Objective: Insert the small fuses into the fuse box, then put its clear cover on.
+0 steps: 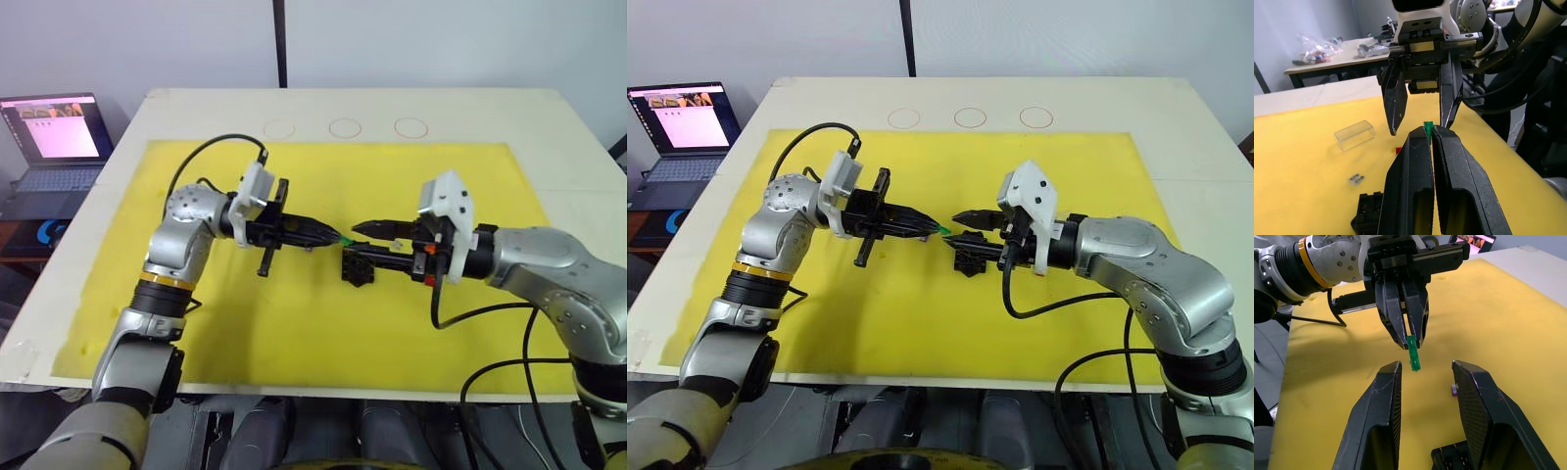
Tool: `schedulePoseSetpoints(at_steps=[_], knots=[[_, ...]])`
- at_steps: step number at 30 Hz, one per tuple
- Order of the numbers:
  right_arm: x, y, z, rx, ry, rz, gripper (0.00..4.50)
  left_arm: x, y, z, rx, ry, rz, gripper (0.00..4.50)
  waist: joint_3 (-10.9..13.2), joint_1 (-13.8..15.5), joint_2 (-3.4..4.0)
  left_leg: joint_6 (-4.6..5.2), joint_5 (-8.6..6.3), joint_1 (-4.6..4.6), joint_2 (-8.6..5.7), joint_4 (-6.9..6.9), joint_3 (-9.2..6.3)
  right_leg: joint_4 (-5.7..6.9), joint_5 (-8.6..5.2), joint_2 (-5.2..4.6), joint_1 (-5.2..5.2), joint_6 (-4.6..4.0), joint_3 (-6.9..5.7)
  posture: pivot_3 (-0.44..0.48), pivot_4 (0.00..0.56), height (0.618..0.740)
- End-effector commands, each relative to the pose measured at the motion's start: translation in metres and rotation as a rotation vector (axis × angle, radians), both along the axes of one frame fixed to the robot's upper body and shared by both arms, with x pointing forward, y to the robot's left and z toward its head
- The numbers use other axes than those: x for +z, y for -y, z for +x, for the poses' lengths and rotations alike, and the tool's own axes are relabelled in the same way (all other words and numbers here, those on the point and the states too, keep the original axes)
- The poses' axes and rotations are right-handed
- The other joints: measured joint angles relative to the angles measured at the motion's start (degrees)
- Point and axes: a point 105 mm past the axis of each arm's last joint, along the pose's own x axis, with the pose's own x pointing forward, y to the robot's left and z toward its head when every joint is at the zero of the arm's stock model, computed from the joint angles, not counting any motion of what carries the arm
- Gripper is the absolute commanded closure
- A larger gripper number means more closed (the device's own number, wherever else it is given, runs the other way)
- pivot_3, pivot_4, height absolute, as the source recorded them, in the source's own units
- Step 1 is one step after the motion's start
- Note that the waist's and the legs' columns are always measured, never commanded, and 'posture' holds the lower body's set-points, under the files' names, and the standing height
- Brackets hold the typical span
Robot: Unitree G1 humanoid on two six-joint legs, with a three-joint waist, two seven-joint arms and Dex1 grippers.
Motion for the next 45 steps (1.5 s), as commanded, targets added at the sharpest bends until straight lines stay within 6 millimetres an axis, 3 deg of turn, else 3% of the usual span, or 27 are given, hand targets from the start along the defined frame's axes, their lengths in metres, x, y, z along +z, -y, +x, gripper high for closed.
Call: schedulePoseSetpoints(at_steps=[1, 6, 14, 18, 22, 28, 34, 40, 45], knots=[[0.007, -0.004, -0.005, 0.027, 0.046, 0.011, 3.14, 0.009, 0.002, 0.0, -0.006, 0.042, -0.013, 4.5, 0.0, 0.0, 0.0, 0.0, 0.0, 0.0, 0.0, 0.0, 0.0, 0.0, 0.0, 0.0, 0.0, 0.0, 0.0, 0.0, 0.15, 0.74], [0.009, -0.007, -0.006, 0.041, 0.045, 0.015, 4.47, 0.006, 0.0, 0.0, -0.012, 0.045, -0.007, 4.5, 0.0, 0.0, 0.0, -0.03, 0.02, 0.0, 0.01, 0.0, 0.0, 0.01, 0.0, 0.01, 0.0, 0.0, 0.0, 0.0, 0.15, 0.74], [0.011, -0.008, -0.006, 0.045, 0.042, 0.018, 4.47, 0.004, -0.001, 0.001, -0.01, 0.037, -0.006, 4.5, 0.0, 0.0, 0.0, -0.28, 0.16, 0.0, 0.01, 0.01, 0.0, 0.02, 0.0, 0.01, 0.0, 0.0, 0.01, 0.0, 0.15, 0.74], [0.012, -0.005, -0.006, 0.041, 0.041, 0.004, 4.5, 0.001, -0.003, 0.004, 0.012, 0.016, 0.005, 3.5, 0.0, 0.0, 0.0, -0.28, 0.17, 0.0, 0.01, 0.01, 0.0, 0.03, 0.0, 0.01, 0.0, 0.0, 0.0, 0.0, 0.15, 0.74], [0.009, -0.001, -0.007, 0.041, 0.044, -0.07, 4.5, -0.005, -0.012, 0.008, 0.057, -0.006, 0.024, 2.08, 0.0, 0.0, 0.0, -0.28, 0.17, 0.0, 0.01, 0.02, 0.01, 0.05, 0.0, 0.01, 0.0, 0.0, 0.01, 0.0, 0.15, 0.74], [0.002, 0.011, 0.001, -0.043, 0.057, -0.259, 4.5, -0.033, -0.031, -0.002, 0.178, -0.063, 0.037, 0.03, 0.0, -0.5, 0.07, -0.28, 0.16, 0.05, 0.07, -0.05, 0.03, 0.05, -0.01, 0.07, -0.04, -0.02, 0.07, 0.0, 0.15, 0.74], [-0.018, 0.016, 0.002, -0.058, 0.04, -0.388, 4.5, -0.058, -0.026, -0.013, 0.296, -0.053, 0.0, 0.03, 0.0, 0.1, 0.07, -0.23, 0.13, 0.03, 0.08, -0.01, 0.06, 0.05, 0.03, 0.06, -0.05, -0.06, 0.1, 0.0, 0.15, 0.74], [-0.034, 0.026, 0.01, -0.074, 0.051, -0.477, 4.5, -0.071, -0.01, -0.017, 0.365, -0.042, -0.057, 0.03, 0.0, 0.1, 0.07, -0.19, 0.11, 0.03, 0.08, 0.01, 0.1, 0.05, 0.04, 0.05, -0.02, -0.07, 0.09, 0.0, 0.15, 0.74], [-0.037, 0.028, 0.016, -0.061, 0.062, -0.495, 4.5, -0.078, -0.001, -0.015, 0.408, -0.033, -0.061, 0.03, 0.0, 0.1, 0.08, -0.26, 0.15, 0.05, 0.09, 0.0, 0.15, 0.05, 0.05, 0.05, -0.04, -0.08, 0.1, 0.0, 0.15, 0.74]])
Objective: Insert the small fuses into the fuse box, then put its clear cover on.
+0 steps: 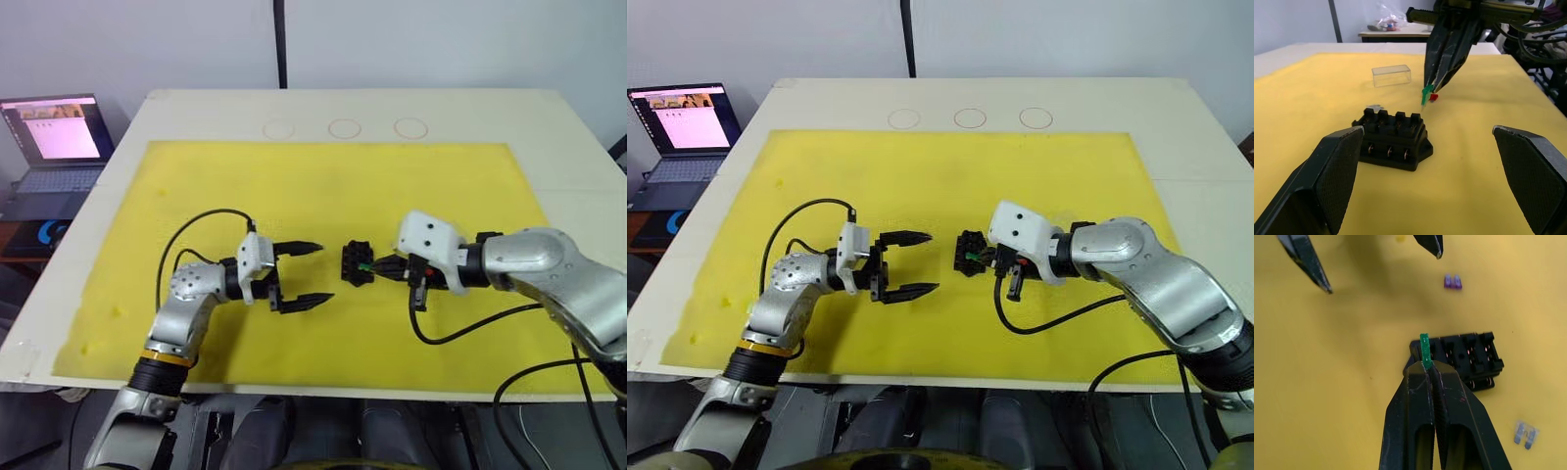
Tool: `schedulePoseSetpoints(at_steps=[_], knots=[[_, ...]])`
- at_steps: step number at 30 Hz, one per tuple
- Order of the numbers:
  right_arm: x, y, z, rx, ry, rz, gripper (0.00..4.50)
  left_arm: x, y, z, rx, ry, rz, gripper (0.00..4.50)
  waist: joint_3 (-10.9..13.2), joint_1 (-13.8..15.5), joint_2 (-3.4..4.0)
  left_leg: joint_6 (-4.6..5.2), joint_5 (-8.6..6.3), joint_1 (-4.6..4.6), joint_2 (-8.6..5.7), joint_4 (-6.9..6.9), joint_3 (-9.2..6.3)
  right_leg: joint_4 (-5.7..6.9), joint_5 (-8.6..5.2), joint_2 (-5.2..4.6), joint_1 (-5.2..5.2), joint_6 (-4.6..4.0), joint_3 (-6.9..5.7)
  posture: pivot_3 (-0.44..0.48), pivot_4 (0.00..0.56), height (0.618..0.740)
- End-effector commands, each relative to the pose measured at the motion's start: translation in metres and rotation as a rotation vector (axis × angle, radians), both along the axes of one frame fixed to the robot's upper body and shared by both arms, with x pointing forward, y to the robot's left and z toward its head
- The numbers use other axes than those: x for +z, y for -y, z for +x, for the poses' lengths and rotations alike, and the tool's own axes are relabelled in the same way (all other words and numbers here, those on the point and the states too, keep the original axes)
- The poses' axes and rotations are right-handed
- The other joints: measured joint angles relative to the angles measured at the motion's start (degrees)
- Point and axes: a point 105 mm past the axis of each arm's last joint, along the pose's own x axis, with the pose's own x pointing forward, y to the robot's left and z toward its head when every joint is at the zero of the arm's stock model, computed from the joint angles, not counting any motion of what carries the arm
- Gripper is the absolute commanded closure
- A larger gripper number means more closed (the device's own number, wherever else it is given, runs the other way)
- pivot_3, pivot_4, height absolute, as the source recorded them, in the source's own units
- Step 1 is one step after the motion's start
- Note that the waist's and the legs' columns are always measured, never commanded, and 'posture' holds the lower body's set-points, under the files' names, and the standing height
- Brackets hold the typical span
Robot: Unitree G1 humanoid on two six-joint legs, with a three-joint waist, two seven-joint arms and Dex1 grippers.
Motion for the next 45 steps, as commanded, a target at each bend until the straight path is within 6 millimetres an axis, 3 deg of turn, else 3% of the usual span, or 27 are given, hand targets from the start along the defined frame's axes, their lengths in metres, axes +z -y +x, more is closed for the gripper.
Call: schedulePoseSetpoints(at_steps=[1, 8, 45], knots=[[0.008, -0.001, 0.003, 0.026, 0.043, -0.007, 4.5, 0.004, 0.005, 0.002, 0.034, 0.056, 0.0, 0.03, 0.0, 0.0, 0.0, 0.0, 0.0, 0.0, 0.0, 0.0, 0.0, 0.0, 0.0, 0.0, 0.0, 0.0, 0.0, 0.0, 0.15, 0.74], [0.01, -0.003, 0.009, 0.04, 0.044, -0.005, 4.5, -0.005, 0.011, 0.003, 0.044, 0.055, 0.023, 0.03, 0.0, 0.0, 0.0, 0.01, -0.01, 0.0, 0.01, 0.01, 0.03, 0.0, 0.01, 0.0, 0.0, -0.01, 0.0, 0.0, 0.15, 0.74], [-0.003, -0.007, 0.013, 0.064, 0.018, -0.046, 4.5, -0.005, 0.014, 0.004, 0.055, 0.04, 0.025, 0.03, 0.0, 0.0, 0.01, -0.05, 0.03, 0.0, 0.0, 0.02, 0.03, 0.01, 0.02, 0.0, 0.0, -0.02, 0.0, 0.0, 0.15, 0.74]])
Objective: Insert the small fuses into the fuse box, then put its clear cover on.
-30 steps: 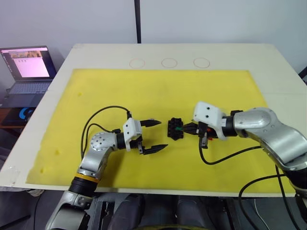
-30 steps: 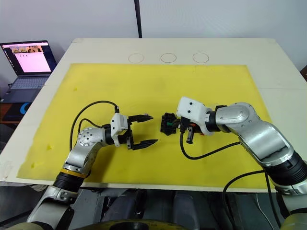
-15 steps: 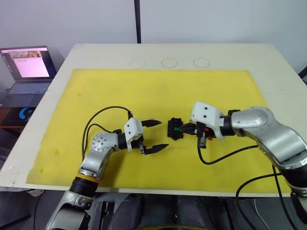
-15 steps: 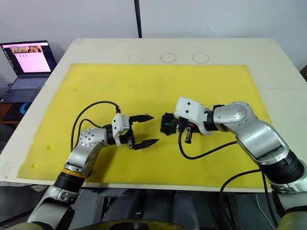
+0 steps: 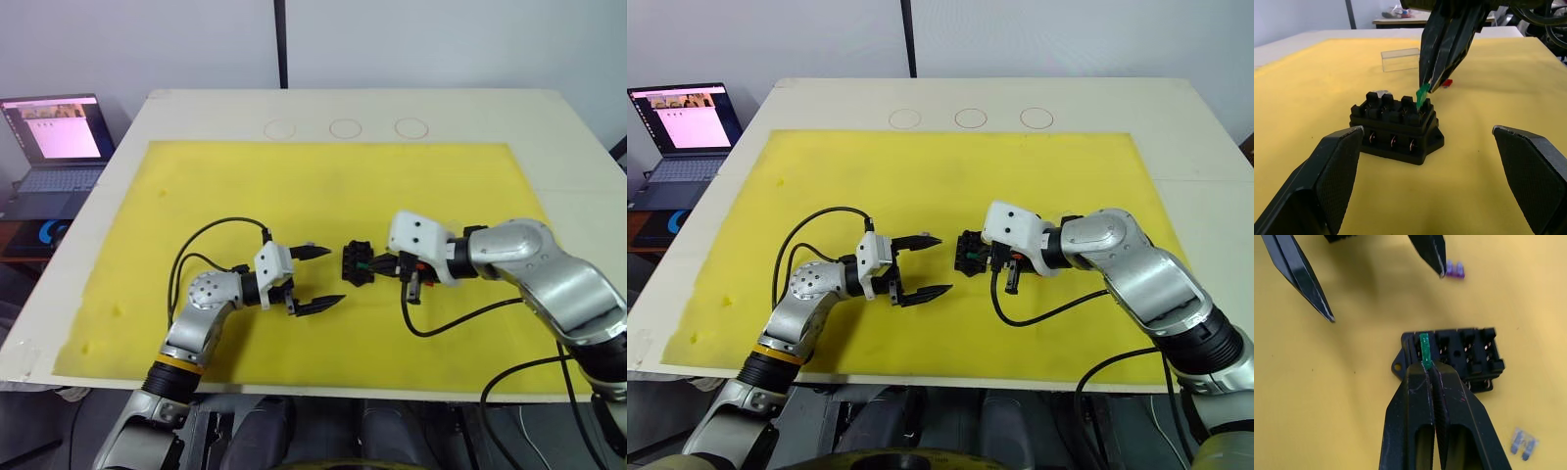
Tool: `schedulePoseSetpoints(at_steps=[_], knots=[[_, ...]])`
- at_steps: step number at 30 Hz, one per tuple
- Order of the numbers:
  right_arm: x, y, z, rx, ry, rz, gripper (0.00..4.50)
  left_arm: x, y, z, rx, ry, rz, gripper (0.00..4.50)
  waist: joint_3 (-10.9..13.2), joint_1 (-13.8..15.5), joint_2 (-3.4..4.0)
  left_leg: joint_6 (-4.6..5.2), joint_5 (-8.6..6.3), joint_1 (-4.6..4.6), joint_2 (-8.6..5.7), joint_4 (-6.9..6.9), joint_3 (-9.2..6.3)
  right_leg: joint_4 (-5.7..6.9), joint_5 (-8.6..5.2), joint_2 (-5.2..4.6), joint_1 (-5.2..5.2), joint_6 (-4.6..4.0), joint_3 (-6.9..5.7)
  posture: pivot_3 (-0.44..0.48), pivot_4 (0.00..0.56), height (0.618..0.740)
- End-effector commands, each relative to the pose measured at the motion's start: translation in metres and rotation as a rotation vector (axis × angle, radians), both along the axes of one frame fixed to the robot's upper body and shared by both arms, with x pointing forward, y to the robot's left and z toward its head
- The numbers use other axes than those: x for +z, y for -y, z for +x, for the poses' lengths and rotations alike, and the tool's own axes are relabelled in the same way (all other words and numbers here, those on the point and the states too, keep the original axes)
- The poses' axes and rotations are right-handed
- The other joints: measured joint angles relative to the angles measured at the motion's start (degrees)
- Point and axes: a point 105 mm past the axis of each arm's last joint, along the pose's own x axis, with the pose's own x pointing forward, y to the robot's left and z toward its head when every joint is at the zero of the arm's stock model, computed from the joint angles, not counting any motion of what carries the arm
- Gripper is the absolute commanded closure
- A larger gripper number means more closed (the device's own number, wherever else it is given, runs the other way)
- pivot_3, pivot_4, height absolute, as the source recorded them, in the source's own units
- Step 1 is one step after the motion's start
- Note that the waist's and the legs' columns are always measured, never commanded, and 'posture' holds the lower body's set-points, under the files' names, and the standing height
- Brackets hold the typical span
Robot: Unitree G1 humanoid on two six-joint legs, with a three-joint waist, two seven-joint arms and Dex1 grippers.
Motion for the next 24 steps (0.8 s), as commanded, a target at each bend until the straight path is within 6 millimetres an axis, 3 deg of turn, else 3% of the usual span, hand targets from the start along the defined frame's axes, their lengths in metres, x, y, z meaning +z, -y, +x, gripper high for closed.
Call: schedulePoseSetpoints(at_steps=[1, 24], knots=[[0.0073, -0.0036, 0.0004, 0.023, 0.037, 0.004, 4.5, 0.0085, 0.0006, 0.0003, -0.007, 0.031, -0.01, 0.03, 0.0, 0.0, 0.0, 0.0, 0.0, 0.0, 0.0, 0.0, 0.0, 0.0, 0.0, 0.0, 0.0, 0.0, 0.0, 0.0, 0.15, 0.74], [0.0013, -0.0024, 0.0036, 0.04, 0.024, -0.027, 4.5, 0.0073, 0.0038, 0.0008, -0.014, 0.032, -0.009, 0.03, 0.0, 0.0, 0.0, -0.01, 0.0, 0.0, 0.0, 0.01, 0.0, 0.01, 0.0, 0.0, 0.0, 0.0, 0.0, 0.0, 0.15, 0.74]])
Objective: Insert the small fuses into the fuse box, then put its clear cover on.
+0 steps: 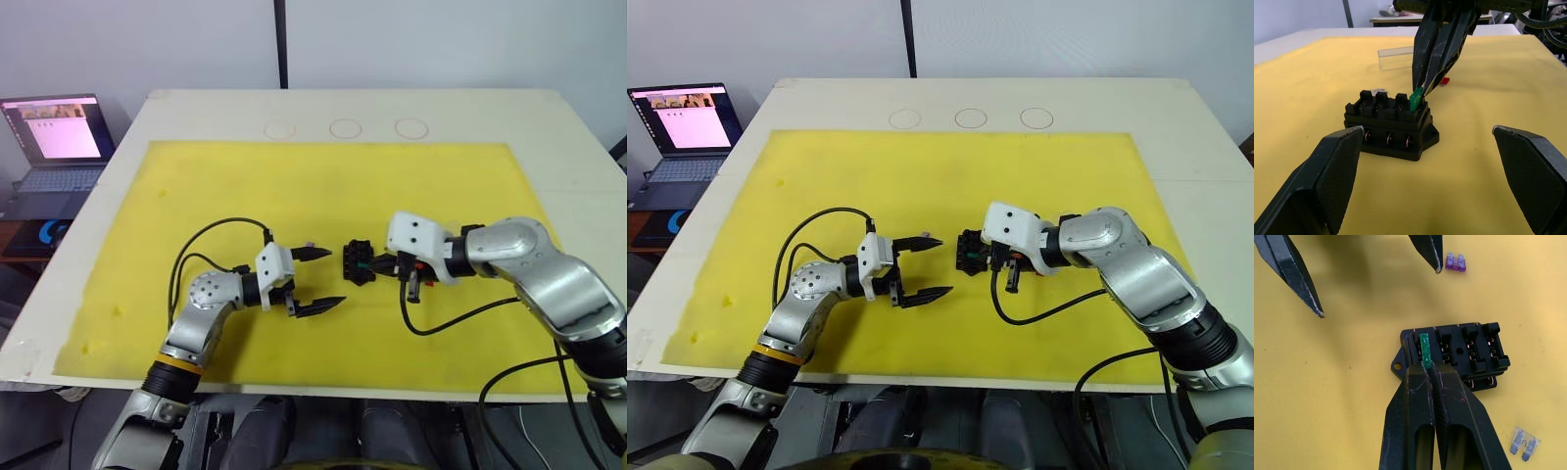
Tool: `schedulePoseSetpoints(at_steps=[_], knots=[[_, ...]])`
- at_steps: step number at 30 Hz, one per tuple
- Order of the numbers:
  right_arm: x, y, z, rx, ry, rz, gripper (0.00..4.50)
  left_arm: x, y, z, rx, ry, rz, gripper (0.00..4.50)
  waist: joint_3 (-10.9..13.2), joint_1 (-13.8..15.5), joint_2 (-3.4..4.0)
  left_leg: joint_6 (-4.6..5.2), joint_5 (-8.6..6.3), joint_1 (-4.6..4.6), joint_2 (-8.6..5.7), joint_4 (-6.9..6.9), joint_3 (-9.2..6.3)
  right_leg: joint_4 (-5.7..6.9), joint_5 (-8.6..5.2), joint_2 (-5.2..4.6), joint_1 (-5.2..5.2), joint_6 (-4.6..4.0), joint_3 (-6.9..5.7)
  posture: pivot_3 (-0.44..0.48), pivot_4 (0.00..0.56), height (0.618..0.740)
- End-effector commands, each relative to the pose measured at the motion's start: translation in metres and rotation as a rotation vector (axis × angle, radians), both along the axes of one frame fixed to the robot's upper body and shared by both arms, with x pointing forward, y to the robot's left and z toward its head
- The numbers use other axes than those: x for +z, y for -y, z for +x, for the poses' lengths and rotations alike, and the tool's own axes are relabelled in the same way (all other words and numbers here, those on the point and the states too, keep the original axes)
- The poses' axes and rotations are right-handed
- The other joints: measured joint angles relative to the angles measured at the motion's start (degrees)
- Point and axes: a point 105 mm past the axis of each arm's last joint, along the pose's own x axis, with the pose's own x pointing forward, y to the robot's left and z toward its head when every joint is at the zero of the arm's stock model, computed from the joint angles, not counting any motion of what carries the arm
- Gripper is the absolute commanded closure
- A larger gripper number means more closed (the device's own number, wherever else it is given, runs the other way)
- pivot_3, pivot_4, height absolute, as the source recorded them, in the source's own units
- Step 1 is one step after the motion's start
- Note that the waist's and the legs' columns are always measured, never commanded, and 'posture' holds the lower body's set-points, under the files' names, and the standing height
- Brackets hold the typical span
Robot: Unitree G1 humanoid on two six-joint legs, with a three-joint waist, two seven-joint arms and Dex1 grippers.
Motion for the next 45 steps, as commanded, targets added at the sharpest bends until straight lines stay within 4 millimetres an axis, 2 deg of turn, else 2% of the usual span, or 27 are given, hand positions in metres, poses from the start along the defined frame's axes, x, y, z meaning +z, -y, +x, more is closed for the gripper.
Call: schedulePoseSetpoints(at_steps=[1, 17, 18, 19, 23, 34, 37, 41, 45], knots=[[0.004, -0.004, -0.001, 0.037, 0.025, -0.011, 4.5, 0.007, 0.003, 0.001, -0.01, 0.031, -0.013, 0.03, 0.0, 0.0, 0.0, 0.0, 0.0, 0.0, 0.0, 0.0, 0.0, 0.0, 0.0, 0.0, 0.0, 0.0, 0.0, 0.0, 0.15, 0.74], [0.005, -0.005, 0.001, 0.064, 0.06, -0.029, 4.5, 0.005, 0.004, 0.005, -0.003, 0.03, -0.001, 0.03, 0.0, 0.0, 0.0, 0.0, 0.0, 0.0, 0.0, 0.01, 0.0, 0.01, 0.0, 0.0, 0.0, 0.0, 0.0, 0.0, 0.15, 0.74], [0.005, -0.005, 0.001, 0.061, 0.061, -0.023, 4.0, 0.005, 0.004, 0.004, -0.004, 0.031, 0.0, 0.0, 0.0, 0.0, 0.0, 0.0, 0.0, 0.0, 0.0, 0.01, 0.0, 0.01, 0.0, 0.0, 0.0, 0.0, 0.0, 0.0, 0.15, 0.74], [0.006, -0.006, 0.001, 0.06, 0.061, -0.019, 3.79, 0.005, 0.004, 0.005, -0.005, 0.031, 0.001, 0.0, 0.0, 0.0, 0.0, 0.0, 0.0, 0.0, 0.0, 0.01, 0.0, 0.01, 0.0, 0.0, 0.0, 0.0, 0.0, 0.0, 0.15, 0.74], [0.01, -0.006, 0.002, 0.058, 0.075, -0.005, 2.51, 0.004, 0.004, 0.005, -0.006, 0.032, 0.002, 0.0, 0.0, 0.0, 0.0, -0.01, 0.0, 0.0, 0.0, 0.01, 0.0, 0.02, 0.0, 0.0, 0.0, 0.0, 0.0, 0.0, 0.15, 0.74], [0.03, -0.01, 0.0, 0.035, 0.111, 0.118, 2.51, 0.006, 0.005, 0.009, 0.007, 0.037, -0.009, 0.0, 0.0, 0.0, 0.0, -0.01, 0.01, 0.0, 0.0, 0.02, -0.01, 0.03, 0.0, 0.0, 0.0, 0.0, 0.0, 0.0, 0.15, 0.74], [0.027, -0.007, 0.0, 0.013, 0.096, 0.127, 3.12, 0.009, 0.006, 0.01, 0.008, 0.039, -0.018, 0.0, 0.0, 0.1, 0.0, -0.01, 0.01, 0.0, -0.01, 0.02, -0.01, 0.03, 0.0, 0.0, 0.01, 0.0, 0.0, 0.0, 0.15, 0.74], [0.021, -0.007, 0.0, -0.005, 0.087, 0.127, 4.49, 0.008, 0.006, 0.009, -0.001, 0.039, -0.015, 0.0, 0.0, 0.0, 0.01, -0.01, 0.01, 0.0, -0.01, 0.02, -0.01, 0.04, 0.0, 0.0, 0.01, 0.0, 0.0, 0.0, 0.15, 0.74], [0.015, -0.008, -0.001, -0.008, 0.075, 0.12, 4.49, 0.01, 0.007, 0.011, -0.002, 0.044, -0.015, 0.0, 0.0, 0.0, 0.01, -0.01, 0.01, 0.0, -0.01, 0.02, -0.01, 0.05, 0.0, 0.0, 0.0, 0.0, 0.0, 0.0, 0.15, 0.74]])
